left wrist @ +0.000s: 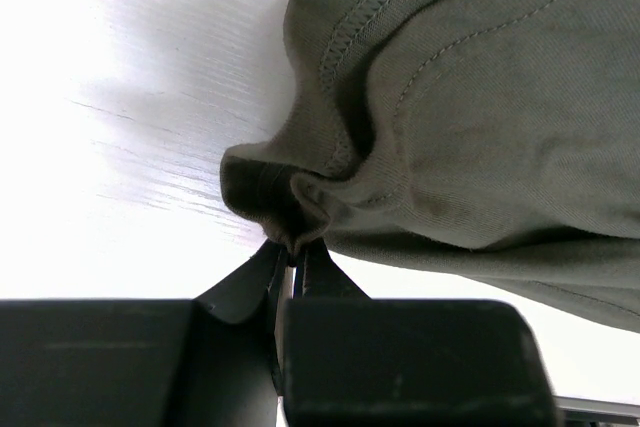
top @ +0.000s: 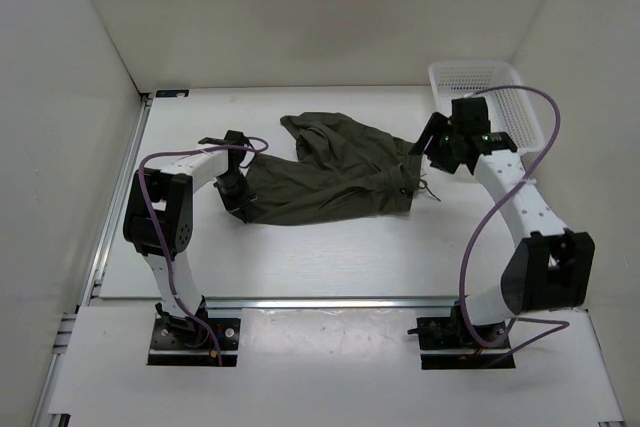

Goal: Fold and stack the shorts
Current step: Flatten the shorts out, then fold the shorts

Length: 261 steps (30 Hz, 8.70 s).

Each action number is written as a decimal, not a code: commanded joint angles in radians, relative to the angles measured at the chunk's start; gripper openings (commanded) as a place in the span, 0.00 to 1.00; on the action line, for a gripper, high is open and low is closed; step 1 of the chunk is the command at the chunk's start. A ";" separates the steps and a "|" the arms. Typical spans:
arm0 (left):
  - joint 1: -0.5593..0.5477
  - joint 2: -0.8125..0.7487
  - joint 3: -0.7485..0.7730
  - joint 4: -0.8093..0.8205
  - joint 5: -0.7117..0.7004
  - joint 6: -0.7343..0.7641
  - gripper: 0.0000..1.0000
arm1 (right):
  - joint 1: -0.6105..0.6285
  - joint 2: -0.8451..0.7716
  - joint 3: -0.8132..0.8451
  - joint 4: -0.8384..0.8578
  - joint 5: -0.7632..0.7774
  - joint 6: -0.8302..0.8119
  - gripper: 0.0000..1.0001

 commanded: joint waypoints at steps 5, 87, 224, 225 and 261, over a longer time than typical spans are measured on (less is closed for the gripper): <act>-0.008 -0.014 0.039 -0.004 -0.017 0.015 0.10 | 0.076 -0.109 -0.285 0.156 -0.229 0.210 0.75; 0.049 -0.645 -0.216 0.012 0.060 -0.025 0.10 | -0.001 -0.374 -0.340 -0.163 -0.137 -0.075 0.00; 0.210 0.536 1.109 -0.149 0.060 0.205 0.21 | 0.059 0.745 0.679 -0.094 -0.019 -0.187 0.52; 0.210 0.553 1.143 -0.115 0.097 0.205 0.29 | 0.059 0.746 0.679 -0.094 -0.028 -0.187 0.51; 0.218 0.739 1.373 0.048 0.212 0.144 0.10 | 0.077 0.867 0.676 -0.103 0.024 -0.209 0.07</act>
